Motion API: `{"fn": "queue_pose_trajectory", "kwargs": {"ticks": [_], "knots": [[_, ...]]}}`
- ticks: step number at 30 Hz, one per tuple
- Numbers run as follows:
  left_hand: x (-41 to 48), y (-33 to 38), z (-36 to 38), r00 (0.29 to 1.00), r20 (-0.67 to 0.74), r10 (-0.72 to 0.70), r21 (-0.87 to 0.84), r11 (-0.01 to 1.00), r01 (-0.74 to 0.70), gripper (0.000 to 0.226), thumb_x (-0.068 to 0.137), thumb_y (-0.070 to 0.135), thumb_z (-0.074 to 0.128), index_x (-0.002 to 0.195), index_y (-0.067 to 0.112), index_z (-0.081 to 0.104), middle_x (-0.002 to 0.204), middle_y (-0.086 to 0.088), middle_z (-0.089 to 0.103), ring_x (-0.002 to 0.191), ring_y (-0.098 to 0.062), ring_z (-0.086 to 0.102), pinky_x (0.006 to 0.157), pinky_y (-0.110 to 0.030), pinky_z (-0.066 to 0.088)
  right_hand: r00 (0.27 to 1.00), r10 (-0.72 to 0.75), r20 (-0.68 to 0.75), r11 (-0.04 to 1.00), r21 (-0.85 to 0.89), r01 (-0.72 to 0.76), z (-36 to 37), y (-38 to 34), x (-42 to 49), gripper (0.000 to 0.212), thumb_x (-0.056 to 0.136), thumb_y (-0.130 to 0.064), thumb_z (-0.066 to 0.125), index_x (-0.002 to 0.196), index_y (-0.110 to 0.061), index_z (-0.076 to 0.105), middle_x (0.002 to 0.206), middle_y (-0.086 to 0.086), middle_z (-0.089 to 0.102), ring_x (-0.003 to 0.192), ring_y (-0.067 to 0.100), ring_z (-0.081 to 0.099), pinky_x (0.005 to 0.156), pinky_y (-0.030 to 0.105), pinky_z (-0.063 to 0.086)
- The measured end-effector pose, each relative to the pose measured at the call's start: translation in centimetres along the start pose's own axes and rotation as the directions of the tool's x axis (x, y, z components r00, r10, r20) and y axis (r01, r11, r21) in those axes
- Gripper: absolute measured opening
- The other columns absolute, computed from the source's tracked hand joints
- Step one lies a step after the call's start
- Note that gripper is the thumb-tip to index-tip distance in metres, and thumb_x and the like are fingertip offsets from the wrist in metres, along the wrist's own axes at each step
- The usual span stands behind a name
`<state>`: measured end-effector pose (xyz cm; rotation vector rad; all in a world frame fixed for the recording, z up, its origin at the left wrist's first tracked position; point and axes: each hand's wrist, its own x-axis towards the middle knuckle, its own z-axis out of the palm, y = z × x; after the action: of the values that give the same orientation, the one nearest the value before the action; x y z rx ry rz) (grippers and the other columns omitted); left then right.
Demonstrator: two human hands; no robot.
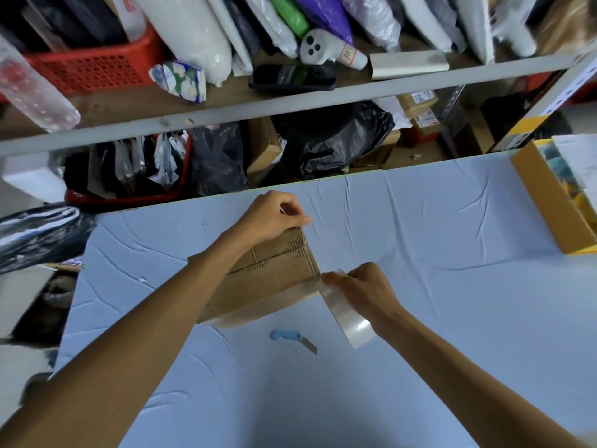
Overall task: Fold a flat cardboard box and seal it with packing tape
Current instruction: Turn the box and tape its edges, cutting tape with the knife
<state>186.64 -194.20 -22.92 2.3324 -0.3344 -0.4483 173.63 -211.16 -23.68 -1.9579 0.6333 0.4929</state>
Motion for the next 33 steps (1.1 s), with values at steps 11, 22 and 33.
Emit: {"fn": "queue_pose_trajectory", "kwargs": {"ticks": [11, 22, 33], "knots": [[0.5, 0.3, 0.9, 0.997, 0.078, -0.030, 0.068, 0.997, 0.025, 0.018, 0.088, 0.031, 0.064, 0.085, 0.014, 0.067, 0.086, 0.005, 0.064, 0.080, -0.005, 0.058, 0.069, -0.025, 0.045, 1.000, 0.005, 0.011, 1.000, -0.016, -0.005, -0.1, -0.2, -0.3, 0.055, 0.071, -0.033, 0.073, 0.047, -0.017, 0.026, 0.026, -0.010, 0.018, 0.022, 0.009, 0.020, 0.031, 0.017, 0.015], [1.2, 1.3, 0.2, 0.955, 0.197, -0.221, 0.114, 0.973, 0.201, 0.055, 0.083, 0.015, 0.066, 0.130, 0.039, 0.052, 0.095, 0.007, 0.068, 0.092, -0.015, 0.063, 0.080, -0.030, 0.048, 0.999, -0.039, -0.020, 0.999, -0.032, 0.038, 0.4, -0.1, -0.5, 0.056, 0.071, -0.037, 0.073, 0.050, -0.017, 0.025, 0.045, -0.005, 0.021, 0.042, 0.014, 0.020, 0.042, 0.025, 0.016], [-4.7, 0.7, 0.3, 0.939, 0.259, 0.228, 0.335, 0.890, -0.309, 0.036, 0.077, 0.057, 0.066, 0.103, 0.032, 0.064, 0.107, 0.015, 0.054, 0.104, -0.002, 0.043, 0.083, -0.024, 0.046, 0.999, -0.034, 0.002, 0.999, -0.027, 0.034, 0.2, -0.1, -0.2, 0.053, 0.070, -0.039, 0.074, 0.050, -0.016, 0.030, 0.044, -0.004, 0.026, 0.039, 0.014, 0.025, 0.042, 0.024, 0.020]]}}
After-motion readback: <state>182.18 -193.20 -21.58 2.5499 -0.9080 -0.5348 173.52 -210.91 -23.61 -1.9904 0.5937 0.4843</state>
